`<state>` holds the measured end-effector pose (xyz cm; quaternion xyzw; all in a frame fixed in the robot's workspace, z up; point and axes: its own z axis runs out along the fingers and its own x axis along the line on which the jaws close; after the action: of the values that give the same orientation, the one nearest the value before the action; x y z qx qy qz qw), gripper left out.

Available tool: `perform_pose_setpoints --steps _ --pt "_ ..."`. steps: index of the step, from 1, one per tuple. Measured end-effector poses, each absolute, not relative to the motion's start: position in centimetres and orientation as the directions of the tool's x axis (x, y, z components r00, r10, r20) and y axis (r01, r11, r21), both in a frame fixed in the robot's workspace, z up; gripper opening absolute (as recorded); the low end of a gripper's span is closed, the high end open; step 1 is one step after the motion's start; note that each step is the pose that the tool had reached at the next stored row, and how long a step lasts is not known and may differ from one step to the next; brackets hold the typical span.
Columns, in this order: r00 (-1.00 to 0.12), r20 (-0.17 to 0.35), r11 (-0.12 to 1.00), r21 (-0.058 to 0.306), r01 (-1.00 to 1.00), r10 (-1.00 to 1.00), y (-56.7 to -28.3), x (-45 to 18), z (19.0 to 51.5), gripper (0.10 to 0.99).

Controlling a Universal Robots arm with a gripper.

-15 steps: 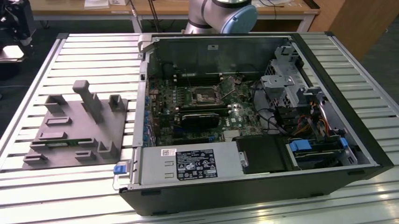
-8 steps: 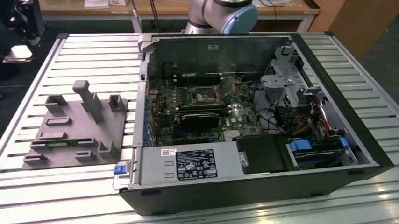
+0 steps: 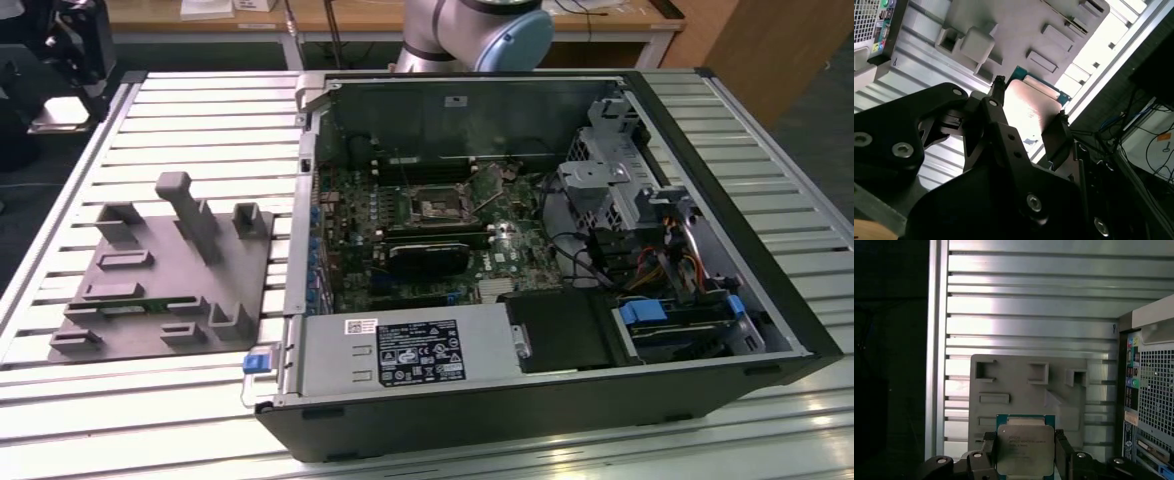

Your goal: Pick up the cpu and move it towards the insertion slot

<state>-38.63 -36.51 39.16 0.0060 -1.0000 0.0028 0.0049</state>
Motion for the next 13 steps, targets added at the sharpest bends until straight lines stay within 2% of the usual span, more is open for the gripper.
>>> perform_pose_setpoints --steps 13 --pt "-1.000 0.010 1.000 -0.006 -0.012 -0.012 -36.5 -36.4 39.2 0.545"
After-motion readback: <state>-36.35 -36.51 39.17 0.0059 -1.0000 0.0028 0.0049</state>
